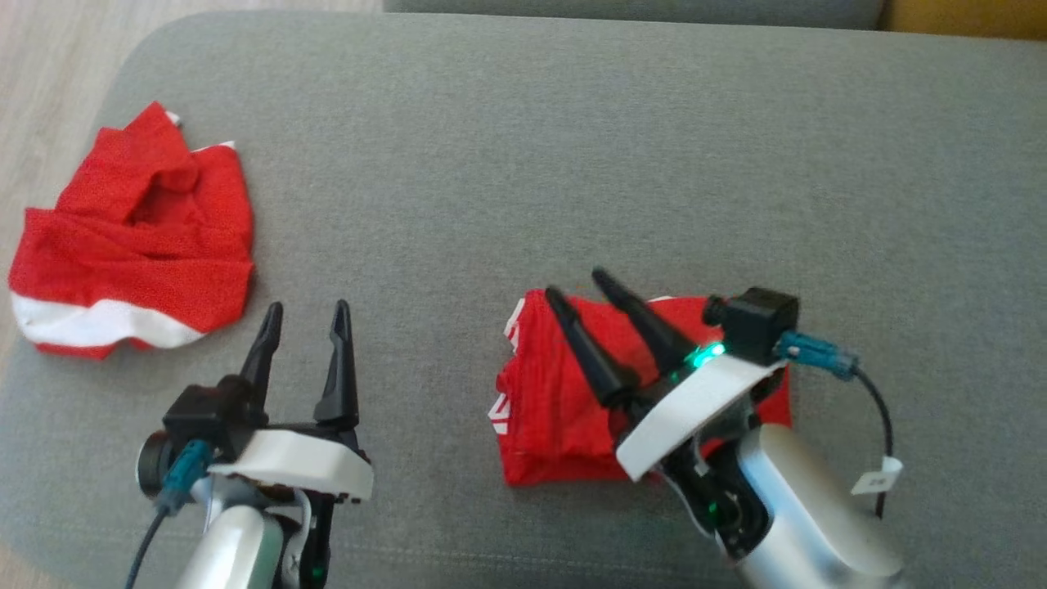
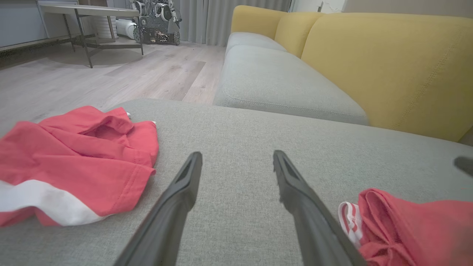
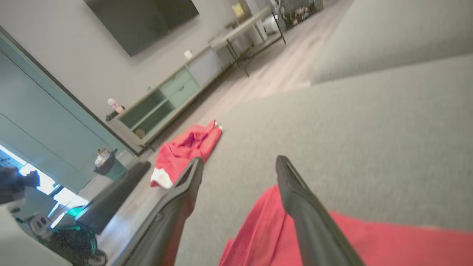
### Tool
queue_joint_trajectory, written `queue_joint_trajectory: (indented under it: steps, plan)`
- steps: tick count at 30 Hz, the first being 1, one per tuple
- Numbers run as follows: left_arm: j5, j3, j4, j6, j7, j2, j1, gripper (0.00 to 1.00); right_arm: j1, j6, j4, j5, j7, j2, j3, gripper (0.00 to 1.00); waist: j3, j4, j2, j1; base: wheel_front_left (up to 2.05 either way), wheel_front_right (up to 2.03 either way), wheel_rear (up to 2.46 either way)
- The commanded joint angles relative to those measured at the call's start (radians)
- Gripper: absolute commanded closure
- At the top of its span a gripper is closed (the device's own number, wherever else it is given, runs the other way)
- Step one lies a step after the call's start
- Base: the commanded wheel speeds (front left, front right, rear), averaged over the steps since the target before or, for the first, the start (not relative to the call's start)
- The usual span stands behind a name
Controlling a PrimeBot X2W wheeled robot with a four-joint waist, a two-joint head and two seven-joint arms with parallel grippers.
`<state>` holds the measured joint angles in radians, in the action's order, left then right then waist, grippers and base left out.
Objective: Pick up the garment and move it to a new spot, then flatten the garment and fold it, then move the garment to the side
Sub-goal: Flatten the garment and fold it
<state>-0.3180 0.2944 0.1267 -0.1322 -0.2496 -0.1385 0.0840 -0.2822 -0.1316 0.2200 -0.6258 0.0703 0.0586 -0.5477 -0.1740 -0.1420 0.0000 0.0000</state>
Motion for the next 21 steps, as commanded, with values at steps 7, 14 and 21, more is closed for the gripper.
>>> queue_joint_trajectory:
  steps: [7, 14, 21]
  plan:
    - [0.015, -0.054, -0.033, -0.007, -0.012, -0.016, 0.021, 0.00, -0.012, 0.001, -0.095, 0.137, -0.110, -0.003, 0.149, 0.00, 0.015, 0.050, 0.0000, 0.0000, 0.00, 0.00, 0.00]
    - [0.018, -0.068, -0.045, -0.019, -0.012, -0.033, 0.013, 0.00, 0.089, 0.001, -0.180, 0.301, -0.110, 0.036, 0.413, 0.00, 0.038, 0.079, 0.0000, 0.0000, 0.00, 0.00, 0.00]
    - [0.012, -0.095, -0.064, -0.040, -0.010, -0.055, -0.020, 0.00, 0.200, 0.001, -0.256, 0.390, -0.084, 0.048, 0.517, 0.00, 0.072, 0.094, 0.0000, 0.0000, 0.00, 0.00, 0.00]
